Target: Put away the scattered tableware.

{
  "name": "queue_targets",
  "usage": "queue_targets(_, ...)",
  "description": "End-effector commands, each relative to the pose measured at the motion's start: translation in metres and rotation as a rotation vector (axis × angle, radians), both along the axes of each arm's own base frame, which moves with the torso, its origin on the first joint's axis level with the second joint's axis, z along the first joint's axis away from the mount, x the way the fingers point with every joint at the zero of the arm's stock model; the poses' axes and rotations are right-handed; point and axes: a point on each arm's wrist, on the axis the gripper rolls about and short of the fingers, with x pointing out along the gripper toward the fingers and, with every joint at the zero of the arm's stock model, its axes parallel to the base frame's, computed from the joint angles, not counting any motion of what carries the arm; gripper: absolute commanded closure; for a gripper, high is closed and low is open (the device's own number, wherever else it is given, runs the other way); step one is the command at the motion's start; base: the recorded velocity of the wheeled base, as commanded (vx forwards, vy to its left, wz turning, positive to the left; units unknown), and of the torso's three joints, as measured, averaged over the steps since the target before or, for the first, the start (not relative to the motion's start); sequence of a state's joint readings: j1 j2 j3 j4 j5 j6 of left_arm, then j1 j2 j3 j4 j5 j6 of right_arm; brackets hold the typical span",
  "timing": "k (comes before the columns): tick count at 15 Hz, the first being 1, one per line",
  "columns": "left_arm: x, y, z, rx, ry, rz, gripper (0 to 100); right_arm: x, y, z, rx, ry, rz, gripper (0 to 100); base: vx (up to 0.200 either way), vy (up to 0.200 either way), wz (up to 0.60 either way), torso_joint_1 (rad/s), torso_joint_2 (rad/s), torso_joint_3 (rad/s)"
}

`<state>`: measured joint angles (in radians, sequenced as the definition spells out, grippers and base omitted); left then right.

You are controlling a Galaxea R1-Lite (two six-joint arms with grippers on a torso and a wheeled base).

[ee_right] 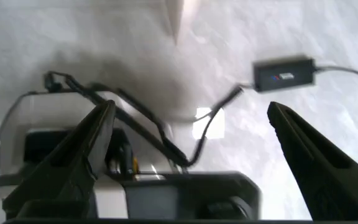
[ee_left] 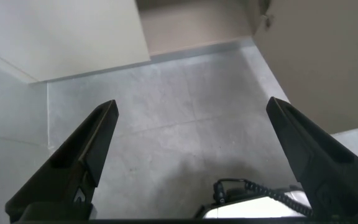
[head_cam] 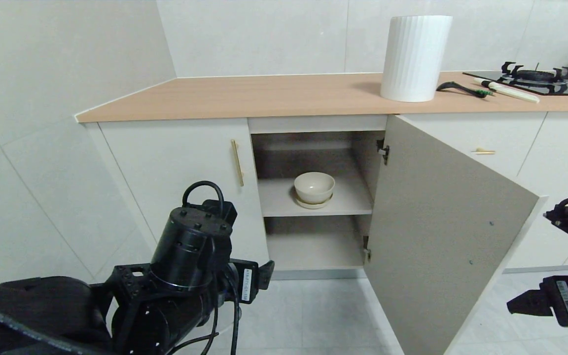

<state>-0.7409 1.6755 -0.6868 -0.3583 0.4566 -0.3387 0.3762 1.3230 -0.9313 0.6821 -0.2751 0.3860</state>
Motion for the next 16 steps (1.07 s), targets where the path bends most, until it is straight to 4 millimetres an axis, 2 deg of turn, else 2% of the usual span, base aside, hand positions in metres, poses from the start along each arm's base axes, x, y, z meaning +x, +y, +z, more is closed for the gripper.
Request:
queue_targets(1,0.0,0.0,0.0,0.0,0.0,0.001,0,0.008,-0.022,0.007,-0.031,-0.019,-0.082,0,0.0,0.0,0.0,0.0,0.0,0.0)
queue_targets(3,0.0,0.0,-0.001,0.001,0.001,0.001,0,0.017,-0.035,0.006,-0.05,-0.029,-0.136,0,0.0,0.0,0.0,0.0,0.0,0.0)
queue_targets(7,0.0,0.0,-0.001,0.001,0.001,0.001,0,0.054,-0.068,-0.008,-0.072,-0.055,-0.278,0,0.0,0.0,0.0,0.0,0.0,0.0)
queue_targets(9,0.0,0.0,0.0,0.0,0.0,0.002,0,0.069,-0.079,-0.015,-0.068,-0.07,-0.32,0,0.0,0.0,0.0,0.0,0.0,0.0)
queue_targets(14,0.001,0.0,0.001,-0.004,-0.005,0.002,0,0.106,-0.085,-0.048,-0.049,-0.063,-0.337,0,0.0,0.0,0.0,0.0,0.0,0.0)
queue_targets(16,0.0,0.0,0.002,-0.006,-0.006,0.003,0,0.115,-0.085,-0.057,-0.021,-0.065,-0.339,0,0.0,0.0,0.0,0.0,0.0,0.0)
